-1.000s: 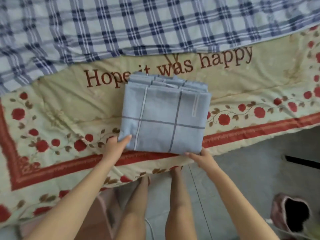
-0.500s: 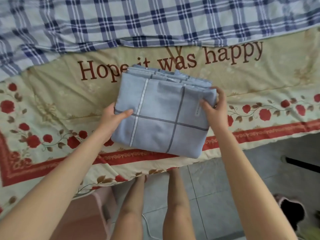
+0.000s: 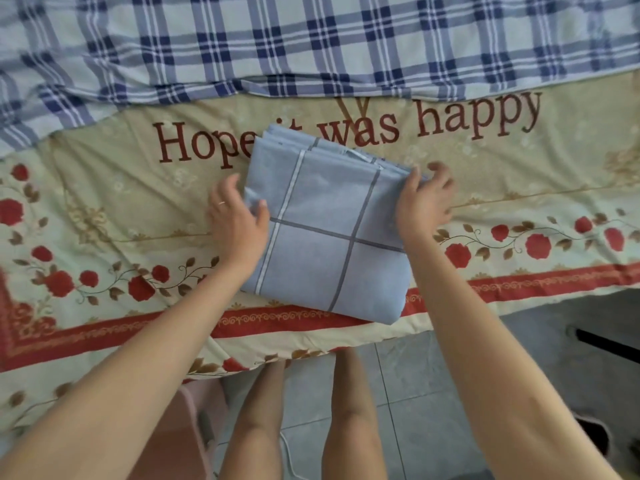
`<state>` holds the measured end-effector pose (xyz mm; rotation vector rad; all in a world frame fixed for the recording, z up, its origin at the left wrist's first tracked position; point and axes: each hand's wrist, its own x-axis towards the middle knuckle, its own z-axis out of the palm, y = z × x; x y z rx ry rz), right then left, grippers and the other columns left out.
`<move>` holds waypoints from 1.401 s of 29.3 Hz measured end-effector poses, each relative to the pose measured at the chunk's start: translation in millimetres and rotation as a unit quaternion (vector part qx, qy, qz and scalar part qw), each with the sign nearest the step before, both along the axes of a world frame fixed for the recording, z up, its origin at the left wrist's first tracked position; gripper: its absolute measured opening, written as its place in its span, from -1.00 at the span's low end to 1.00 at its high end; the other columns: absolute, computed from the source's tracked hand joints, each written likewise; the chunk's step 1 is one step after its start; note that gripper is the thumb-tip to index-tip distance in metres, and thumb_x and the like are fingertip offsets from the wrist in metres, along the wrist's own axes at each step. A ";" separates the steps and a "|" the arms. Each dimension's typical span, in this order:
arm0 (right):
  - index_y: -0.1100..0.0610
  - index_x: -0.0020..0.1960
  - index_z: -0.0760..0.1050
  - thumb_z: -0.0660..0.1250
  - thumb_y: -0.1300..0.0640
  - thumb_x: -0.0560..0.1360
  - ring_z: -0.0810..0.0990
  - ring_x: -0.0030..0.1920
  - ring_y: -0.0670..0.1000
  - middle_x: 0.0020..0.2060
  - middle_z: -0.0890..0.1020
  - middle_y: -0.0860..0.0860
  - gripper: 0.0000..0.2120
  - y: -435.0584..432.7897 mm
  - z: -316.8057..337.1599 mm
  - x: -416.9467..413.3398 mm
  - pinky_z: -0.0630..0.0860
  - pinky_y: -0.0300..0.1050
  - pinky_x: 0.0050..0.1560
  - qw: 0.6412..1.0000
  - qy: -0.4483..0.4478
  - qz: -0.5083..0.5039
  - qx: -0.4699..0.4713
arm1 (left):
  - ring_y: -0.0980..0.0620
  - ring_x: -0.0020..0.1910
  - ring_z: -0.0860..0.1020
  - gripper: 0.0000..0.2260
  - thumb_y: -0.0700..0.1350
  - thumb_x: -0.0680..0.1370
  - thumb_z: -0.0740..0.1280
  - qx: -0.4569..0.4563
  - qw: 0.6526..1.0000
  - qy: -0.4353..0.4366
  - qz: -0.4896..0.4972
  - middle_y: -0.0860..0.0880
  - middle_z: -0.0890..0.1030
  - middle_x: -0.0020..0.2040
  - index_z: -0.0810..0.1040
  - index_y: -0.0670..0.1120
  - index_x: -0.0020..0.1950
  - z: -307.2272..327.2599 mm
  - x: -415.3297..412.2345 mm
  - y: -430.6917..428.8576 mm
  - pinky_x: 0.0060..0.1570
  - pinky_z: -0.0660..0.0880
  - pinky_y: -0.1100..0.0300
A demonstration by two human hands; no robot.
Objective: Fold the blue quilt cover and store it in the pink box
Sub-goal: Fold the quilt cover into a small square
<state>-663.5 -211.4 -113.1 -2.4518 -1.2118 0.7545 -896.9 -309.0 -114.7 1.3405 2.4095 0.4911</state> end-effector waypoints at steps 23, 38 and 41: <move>-0.12 0.55 0.04 -0.09 -0.31 0.53 0.06 0.52 0.18 0.53 0.10 0.01 -0.37 -52.0 -33.8 48.5 -0.16 0.37 0.42 0.723 -0.187 0.665 -0.011 | -0.15 0.54 -0.02 -0.46 0.10 0.60 0.01 -0.154 0.978 0.131 -0.058 -0.09 0.04 0.57 -0.02 0.03 0.57 -38.7 78.2 -93.6 0.46 -0.08 -0.17; 0.09 0.33 0.33 0.44 -0.30 0.31 0.48 0.07 0.04 0.06 0.47 -0.04 -0.25 65.8 -4.2 12.4 0.42 -0.05 0.01 0.864 0.008 0.441 -0.243 | 0.03 0.06 0.61 -0.66 -0.13 0.39 0.52 0.082 0.557 -0.581 0.588 -0.01 0.63 0.14 0.53 -0.02 0.13 -4.3 177.7 -77.1 0.11 0.54 0.03; 0.08 0.24 0.45 0.47 -0.17 0.36 0.49 0.10 0.04 0.07 0.52 -0.03 -0.44 61.0 16.2 8.8 0.35 -0.13 0.10 0.823 0.042 0.449 -0.345 | 0.00 0.05 0.62 -0.64 -0.18 0.41 0.49 0.100 0.556 -0.598 0.569 -0.03 0.64 0.12 0.54 -0.06 0.18 -7.7 158.6 -89.1 0.08 0.55 0.02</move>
